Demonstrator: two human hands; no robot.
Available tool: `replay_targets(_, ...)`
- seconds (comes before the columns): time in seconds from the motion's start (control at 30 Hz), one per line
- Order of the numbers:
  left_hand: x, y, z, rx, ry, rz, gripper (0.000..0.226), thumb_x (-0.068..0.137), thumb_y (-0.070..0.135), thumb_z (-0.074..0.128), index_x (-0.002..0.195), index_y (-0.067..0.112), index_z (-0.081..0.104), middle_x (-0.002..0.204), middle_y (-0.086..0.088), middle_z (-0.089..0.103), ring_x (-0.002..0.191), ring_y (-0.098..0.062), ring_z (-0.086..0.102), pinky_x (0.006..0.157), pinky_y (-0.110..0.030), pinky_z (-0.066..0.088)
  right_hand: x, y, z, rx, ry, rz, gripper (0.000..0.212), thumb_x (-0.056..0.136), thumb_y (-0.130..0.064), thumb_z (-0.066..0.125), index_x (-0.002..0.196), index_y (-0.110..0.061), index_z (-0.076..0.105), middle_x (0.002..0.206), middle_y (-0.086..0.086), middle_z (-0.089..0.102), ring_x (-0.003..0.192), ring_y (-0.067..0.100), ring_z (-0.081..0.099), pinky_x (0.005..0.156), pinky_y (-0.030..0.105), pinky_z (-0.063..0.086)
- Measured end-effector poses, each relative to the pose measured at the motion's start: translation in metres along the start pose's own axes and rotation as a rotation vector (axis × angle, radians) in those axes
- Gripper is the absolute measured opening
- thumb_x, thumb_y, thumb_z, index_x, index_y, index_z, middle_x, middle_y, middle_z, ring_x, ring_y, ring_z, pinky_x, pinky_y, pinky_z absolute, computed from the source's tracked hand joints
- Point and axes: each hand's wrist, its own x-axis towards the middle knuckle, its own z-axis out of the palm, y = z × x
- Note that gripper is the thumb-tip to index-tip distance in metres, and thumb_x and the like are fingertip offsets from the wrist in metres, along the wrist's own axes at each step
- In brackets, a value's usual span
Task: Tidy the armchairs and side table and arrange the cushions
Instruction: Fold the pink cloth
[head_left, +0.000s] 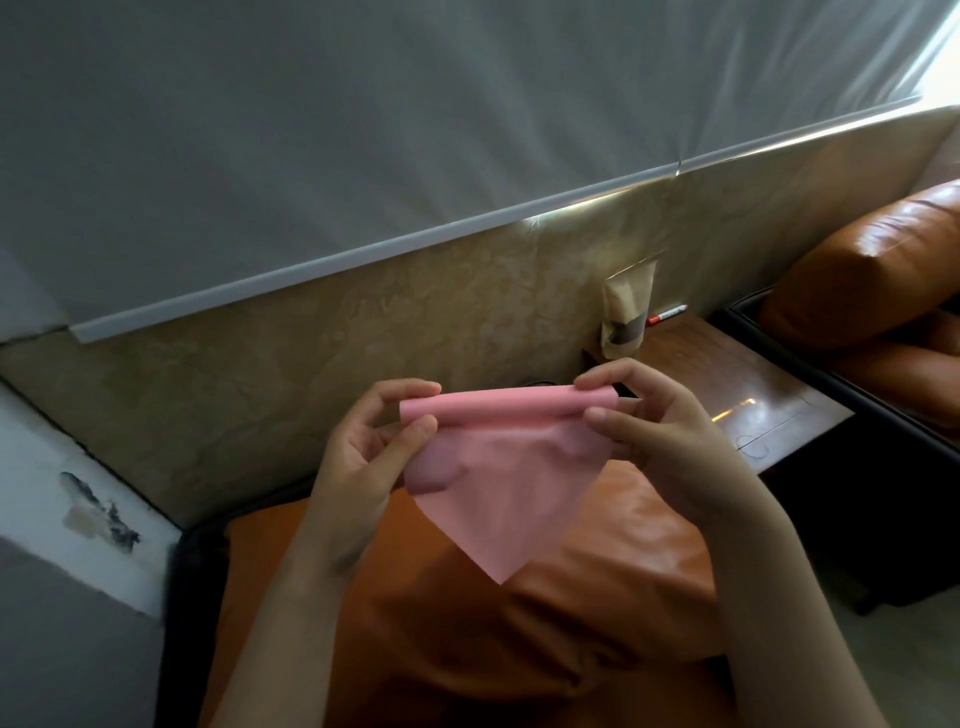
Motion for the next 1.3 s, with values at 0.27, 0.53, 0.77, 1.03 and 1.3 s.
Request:
replay_targets(0.27,0.005,-0.003,0.007,0.048,0.039,0.026,0.011,0.075,0.018,0.065,0.084,0.013,0.061,0.081,0.002,0.063,0.077,-0.015,0.063,0.055,-0.024,0.054,0.003,0.001,-0.001,-0.096,0.096,-0.025,0.023,0.076,-0.018,0.068,0.098,-0.024,0.064,0.084,0.011,0.072,0.074,0.021,0.068,0.064,0.028,0.055)
replay_targets(0.53,0.004,0.002,0.007,0.087,0.05,0.01,0.033,0.082,0.001,0.063,0.112,0.016,0.06,0.088,0.004,0.074,0.079,-0.01,0.07,0.075,-0.022,0.057,0.002,0.003,-0.005,-0.127,0.113,-0.05,0.03,0.069,-0.012,0.073,0.098,-0.02,0.074,0.096,0.008,0.074,0.091,0.016,0.069,0.076,0.023,0.053)
replay_targets(0.77,0.005,0.008,0.005,0.104,0.022,0.061,0.026,0.083,-0.004,0.061,0.105,0.01,0.064,0.089,0.007,0.071,0.083,-0.009,0.067,0.074,-0.02,0.056,0.001,-0.004,0.001,-0.14,0.116,-0.112,0.031,0.071,-0.001,0.068,0.1,-0.012,0.07,0.096,0.006,0.073,0.092,0.014,0.068,0.077,0.021,0.052)
replay_targets(1.03,0.003,0.005,0.007,0.019,-0.041,0.066,0.023,0.084,0.013,0.059,0.106,0.02,0.058,0.097,-0.002,0.066,0.087,-0.014,0.064,0.061,-0.025,0.055,-0.003,-0.009,0.008,-0.098,0.045,-0.074,0.022,0.081,-0.009,0.06,0.097,-0.023,0.066,0.071,0.003,0.067,0.061,0.011,0.061,0.057,0.024,0.052)
replay_targets(1.3,-0.002,0.009,0.0,-0.003,-0.04,0.007,0.023,0.081,0.012,0.069,0.1,0.024,0.063,0.088,-0.003,0.066,0.081,-0.021,0.06,0.051,-0.028,0.051,-0.005,-0.01,0.008,-0.027,0.026,-0.072,0.029,0.075,-0.002,0.07,0.092,-0.026,0.073,0.076,0.005,0.07,0.065,0.012,0.064,0.058,0.021,0.052)
